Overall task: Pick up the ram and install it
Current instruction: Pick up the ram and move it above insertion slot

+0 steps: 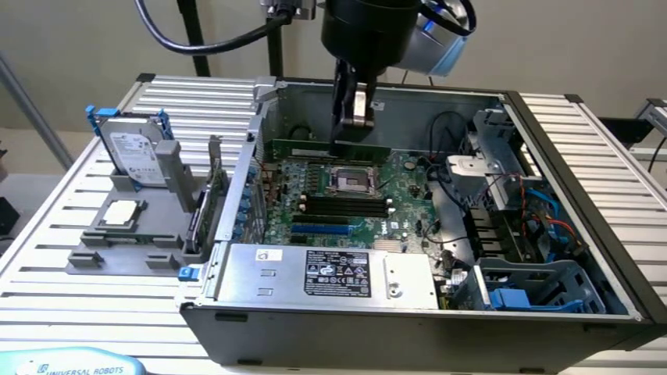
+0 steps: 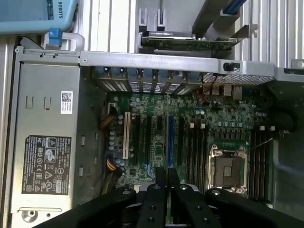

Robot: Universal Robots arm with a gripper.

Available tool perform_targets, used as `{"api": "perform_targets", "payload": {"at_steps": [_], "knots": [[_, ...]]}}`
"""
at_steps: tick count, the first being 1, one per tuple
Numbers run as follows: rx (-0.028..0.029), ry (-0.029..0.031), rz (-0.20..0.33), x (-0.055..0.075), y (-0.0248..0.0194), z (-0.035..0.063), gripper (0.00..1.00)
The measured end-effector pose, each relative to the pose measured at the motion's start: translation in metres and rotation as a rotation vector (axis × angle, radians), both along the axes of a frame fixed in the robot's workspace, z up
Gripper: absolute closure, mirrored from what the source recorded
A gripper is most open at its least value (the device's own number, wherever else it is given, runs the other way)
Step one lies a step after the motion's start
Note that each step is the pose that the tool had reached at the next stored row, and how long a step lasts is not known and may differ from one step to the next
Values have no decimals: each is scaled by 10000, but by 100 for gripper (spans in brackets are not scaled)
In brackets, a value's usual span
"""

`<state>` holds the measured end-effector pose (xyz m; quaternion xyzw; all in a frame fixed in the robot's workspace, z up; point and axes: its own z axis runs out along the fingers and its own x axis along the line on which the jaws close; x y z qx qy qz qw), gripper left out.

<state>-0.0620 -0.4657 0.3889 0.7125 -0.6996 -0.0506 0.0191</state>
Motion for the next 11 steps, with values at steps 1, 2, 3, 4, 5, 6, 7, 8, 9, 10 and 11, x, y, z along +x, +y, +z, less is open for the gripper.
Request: {"api": "perform_targets", "payload": {"at_steps": [1,2,3,4,5,6,7,8,9,10,11], "knots": [[1,-1,0,19,39,-19,87],[1,0,0,37,76,-37,87],[-1,0,0,55,113,-55,87],[1,0,-1,73,151,-73,87],[1,0,-1,90,190,-90,87],[1,-1,-2,106,229,-107,87],[1,-1,0,122,271,-125,87],[0,0,0,137,311,-141,87],[1,0,1,152,351,-158,87],[0,0,0,166,390,-175,87],[0,0,0,181,431,-192,87]]}}
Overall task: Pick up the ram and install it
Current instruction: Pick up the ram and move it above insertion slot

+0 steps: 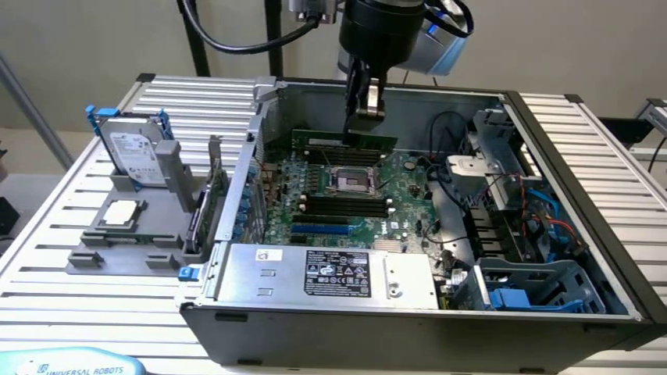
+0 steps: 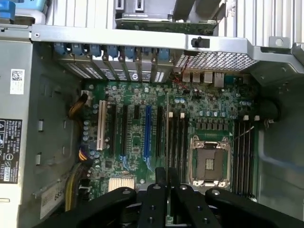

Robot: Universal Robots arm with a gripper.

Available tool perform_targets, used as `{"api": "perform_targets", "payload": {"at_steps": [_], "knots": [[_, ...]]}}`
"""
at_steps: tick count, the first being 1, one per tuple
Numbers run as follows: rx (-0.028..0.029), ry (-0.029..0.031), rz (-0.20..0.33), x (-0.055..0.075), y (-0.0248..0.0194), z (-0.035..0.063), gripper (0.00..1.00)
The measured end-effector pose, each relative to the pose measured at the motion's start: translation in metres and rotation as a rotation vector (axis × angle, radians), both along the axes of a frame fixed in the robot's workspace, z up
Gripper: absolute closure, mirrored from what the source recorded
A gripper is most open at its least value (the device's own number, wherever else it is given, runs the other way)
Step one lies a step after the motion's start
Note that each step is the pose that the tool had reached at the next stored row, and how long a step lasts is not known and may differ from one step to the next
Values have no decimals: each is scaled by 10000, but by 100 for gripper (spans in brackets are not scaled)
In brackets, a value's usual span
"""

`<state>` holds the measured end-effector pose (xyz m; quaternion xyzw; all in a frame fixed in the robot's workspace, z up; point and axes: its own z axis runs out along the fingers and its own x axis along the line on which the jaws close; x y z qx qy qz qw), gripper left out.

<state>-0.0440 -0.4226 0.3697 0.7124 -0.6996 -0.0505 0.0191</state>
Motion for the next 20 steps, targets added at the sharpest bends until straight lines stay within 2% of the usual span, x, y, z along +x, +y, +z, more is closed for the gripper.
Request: {"api": "perform_targets", "payload": {"at_steps": [5,7,9,15,16,18,20], "knots": [[1,0,0,64,200,-89,87],[0,0,1,82,248,-123,87],[1,0,-21,97,268,-161,87],[0,-1,-428,120,272,-227,87],[0,-16,-486,120,275,-234,87],[2,-100,-529,121,279,-246,87],[3,-245,-533,120,280,-257,87]]}}
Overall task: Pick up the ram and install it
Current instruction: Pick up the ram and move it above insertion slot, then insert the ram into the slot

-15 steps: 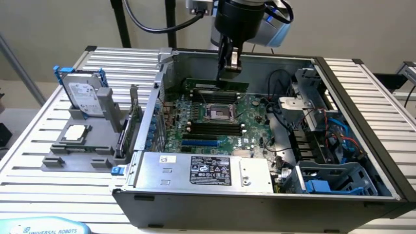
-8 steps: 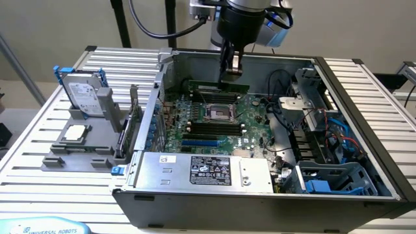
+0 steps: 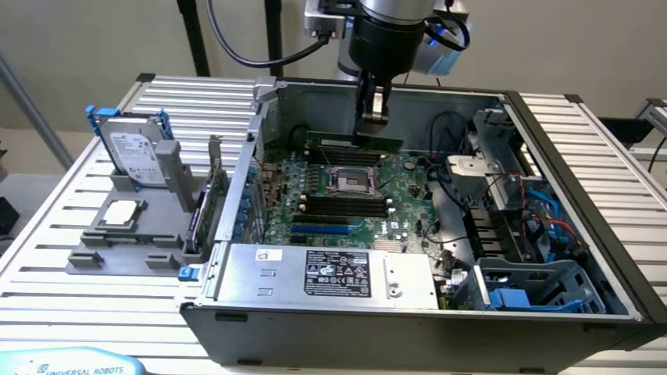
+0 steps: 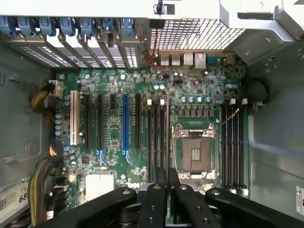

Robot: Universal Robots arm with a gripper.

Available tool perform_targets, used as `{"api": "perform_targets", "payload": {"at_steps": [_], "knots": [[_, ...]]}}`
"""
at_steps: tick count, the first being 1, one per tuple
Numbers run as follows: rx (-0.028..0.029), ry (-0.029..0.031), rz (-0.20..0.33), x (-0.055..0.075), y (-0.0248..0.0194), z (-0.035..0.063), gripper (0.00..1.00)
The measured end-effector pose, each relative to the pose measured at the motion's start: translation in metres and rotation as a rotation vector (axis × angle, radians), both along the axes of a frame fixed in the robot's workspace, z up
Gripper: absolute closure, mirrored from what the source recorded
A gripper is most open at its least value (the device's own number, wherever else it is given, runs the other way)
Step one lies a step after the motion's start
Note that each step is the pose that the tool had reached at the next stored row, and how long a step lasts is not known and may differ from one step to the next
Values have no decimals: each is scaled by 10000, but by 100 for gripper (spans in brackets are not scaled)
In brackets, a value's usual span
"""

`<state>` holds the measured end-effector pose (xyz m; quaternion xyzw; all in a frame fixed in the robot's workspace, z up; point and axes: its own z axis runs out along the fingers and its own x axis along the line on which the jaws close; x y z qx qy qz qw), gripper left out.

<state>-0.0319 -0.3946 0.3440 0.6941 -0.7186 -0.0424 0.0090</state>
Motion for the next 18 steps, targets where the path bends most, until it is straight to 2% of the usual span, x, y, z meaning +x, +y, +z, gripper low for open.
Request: {"api": "perform_targets", "payload": {"at_steps": [1,2,18], "knots": [[3,-70,1,-1,0,-9,87],[2,-110,0,-3,0,-14,87],[3,-110,0,-3,0,-15,87]]}}
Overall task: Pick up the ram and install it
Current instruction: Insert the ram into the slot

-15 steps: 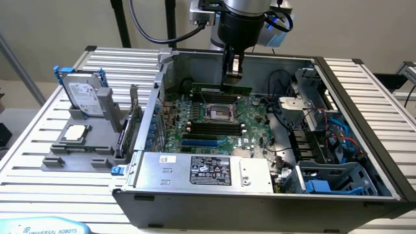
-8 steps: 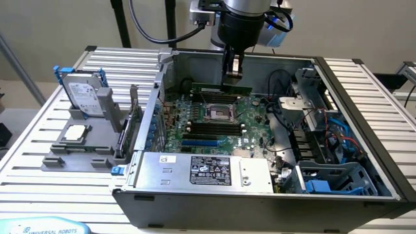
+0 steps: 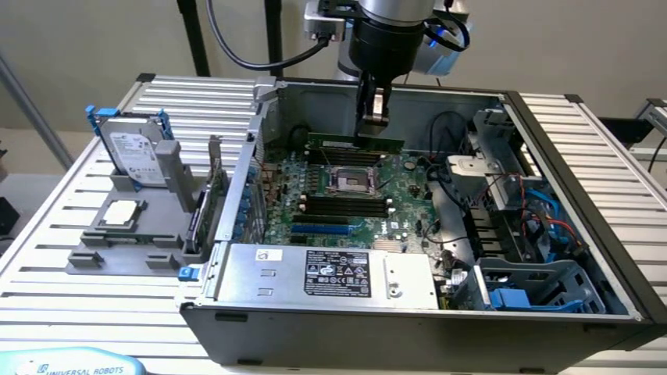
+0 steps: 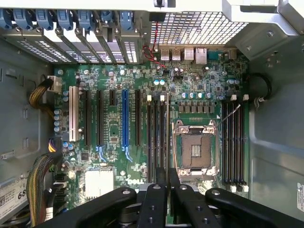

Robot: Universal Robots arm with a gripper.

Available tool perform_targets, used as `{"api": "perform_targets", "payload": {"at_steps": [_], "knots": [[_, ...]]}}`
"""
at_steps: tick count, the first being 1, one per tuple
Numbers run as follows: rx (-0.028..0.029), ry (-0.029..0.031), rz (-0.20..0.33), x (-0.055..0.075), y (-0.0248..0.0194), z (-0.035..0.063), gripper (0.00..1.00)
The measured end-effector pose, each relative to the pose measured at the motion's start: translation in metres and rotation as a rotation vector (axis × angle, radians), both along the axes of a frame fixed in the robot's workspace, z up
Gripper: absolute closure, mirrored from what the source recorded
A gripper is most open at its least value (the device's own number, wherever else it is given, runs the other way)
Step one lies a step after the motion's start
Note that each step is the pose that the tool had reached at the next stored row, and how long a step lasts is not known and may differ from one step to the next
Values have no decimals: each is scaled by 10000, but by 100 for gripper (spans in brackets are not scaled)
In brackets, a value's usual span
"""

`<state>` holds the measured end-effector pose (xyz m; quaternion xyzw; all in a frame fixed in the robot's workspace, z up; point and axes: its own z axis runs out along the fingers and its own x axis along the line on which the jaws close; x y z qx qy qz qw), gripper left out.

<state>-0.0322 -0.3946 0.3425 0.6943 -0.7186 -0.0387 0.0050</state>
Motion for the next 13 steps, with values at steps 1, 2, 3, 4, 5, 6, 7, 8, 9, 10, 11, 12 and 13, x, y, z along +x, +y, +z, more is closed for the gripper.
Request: {"api": "perform_targets", "payload": {"at_steps": [1,2,3,4,5,6,7,8,9,10,11,12,13], "knots": [[0,0,0,0,0,0,87],[0,0,0,0,0,0,87],[0,0,0,0,0,0,87],[0,0,0,0,0,0,87],[0,0,0,0,0,0,87],[-1,0,0,0,0,-1,87],[8,-3,0,0,-1,-7,87],[18,-11,-2,-2,-2,-21,87],[22,-26,-1,-6,-4,-37,87],[21,-32,0,-9,-8,-54,87],[22,-35,0,-14,-11,-73,87],[21,-37,-1,-23,-13,-90,87],[21,-38,-1,-31,-15,-109,87]]}}
